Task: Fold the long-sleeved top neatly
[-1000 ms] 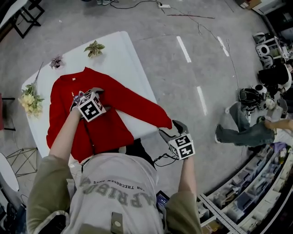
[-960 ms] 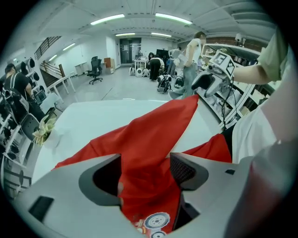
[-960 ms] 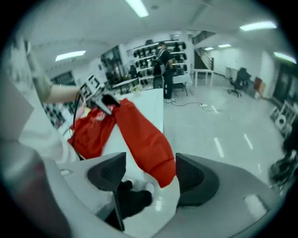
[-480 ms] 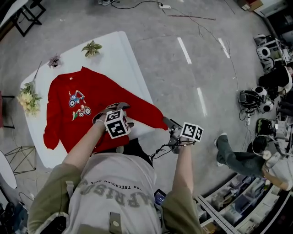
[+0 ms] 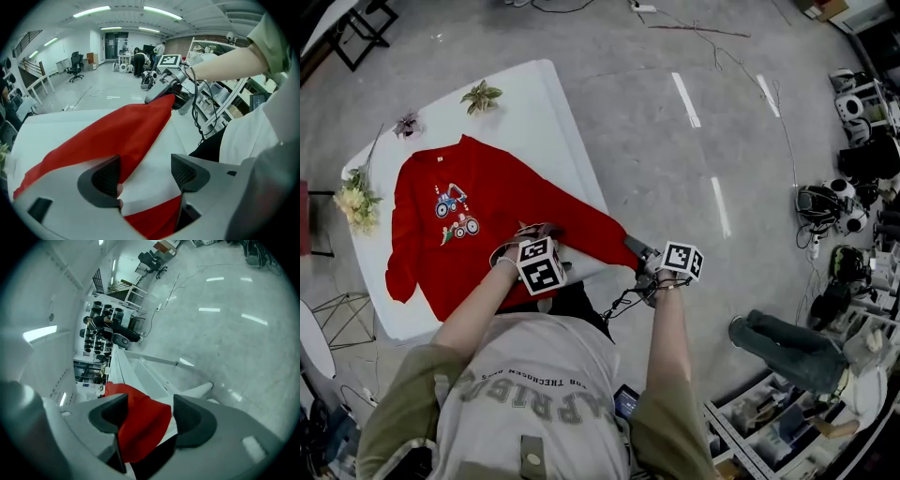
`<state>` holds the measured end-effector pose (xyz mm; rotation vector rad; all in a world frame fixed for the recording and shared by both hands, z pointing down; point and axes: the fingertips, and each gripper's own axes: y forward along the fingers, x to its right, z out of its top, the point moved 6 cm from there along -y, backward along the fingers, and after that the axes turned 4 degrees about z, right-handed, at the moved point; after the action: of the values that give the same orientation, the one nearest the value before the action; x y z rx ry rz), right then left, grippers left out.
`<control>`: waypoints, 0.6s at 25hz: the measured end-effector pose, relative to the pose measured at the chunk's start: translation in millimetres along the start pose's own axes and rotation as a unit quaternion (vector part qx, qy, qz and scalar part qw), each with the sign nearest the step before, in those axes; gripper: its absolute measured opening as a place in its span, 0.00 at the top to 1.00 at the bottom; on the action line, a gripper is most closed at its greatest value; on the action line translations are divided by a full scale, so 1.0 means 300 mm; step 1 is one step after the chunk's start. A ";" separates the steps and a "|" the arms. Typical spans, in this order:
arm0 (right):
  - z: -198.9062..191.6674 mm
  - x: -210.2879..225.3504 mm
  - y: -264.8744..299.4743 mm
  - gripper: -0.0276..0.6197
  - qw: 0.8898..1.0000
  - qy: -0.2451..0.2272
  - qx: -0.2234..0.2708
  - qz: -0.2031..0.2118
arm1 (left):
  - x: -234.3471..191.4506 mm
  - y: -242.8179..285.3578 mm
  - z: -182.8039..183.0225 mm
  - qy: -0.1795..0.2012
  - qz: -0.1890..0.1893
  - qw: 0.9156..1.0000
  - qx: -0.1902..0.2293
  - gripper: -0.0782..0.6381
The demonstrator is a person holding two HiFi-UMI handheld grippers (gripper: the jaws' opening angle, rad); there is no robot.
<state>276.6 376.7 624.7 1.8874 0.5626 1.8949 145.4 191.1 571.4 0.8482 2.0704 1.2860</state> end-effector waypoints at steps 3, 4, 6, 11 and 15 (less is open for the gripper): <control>0.011 -0.026 -0.024 0.66 1.000 -0.015 0.023 -0.008 | -0.004 -0.005 0.003 -0.008 -0.002 1.000 0.003 0.44; 0.017 -0.044 -0.040 0.71 0.999 -0.023 0.034 -0.008 | -0.005 -0.008 0.001 -0.012 -0.002 1.000 0.006 0.44; 0.029 -0.103 -0.081 0.82 0.998 -0.043 0.053 0.001 | -0.007 -0.018 -0.003 -0.020 0.001 1.000 0.013 0.44; 0.063 -0.346 -0.149 0.86 0.989 -0.130 0.065 0.020 | -0.017 -0.078 0.003 -0.037 0.017 0.998 0.045 0.44; 0.072 -0.566 -0.099 0.86 0.980 -0.192 0.052 0.025 | -0.045 -0.140 -0.020 -0.051 0.037 0.996 0.066 0.44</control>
<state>298.9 308.5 466.5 2.2783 0.4980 1.4919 140.3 163.2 537.1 1.0367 2.0778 1.1276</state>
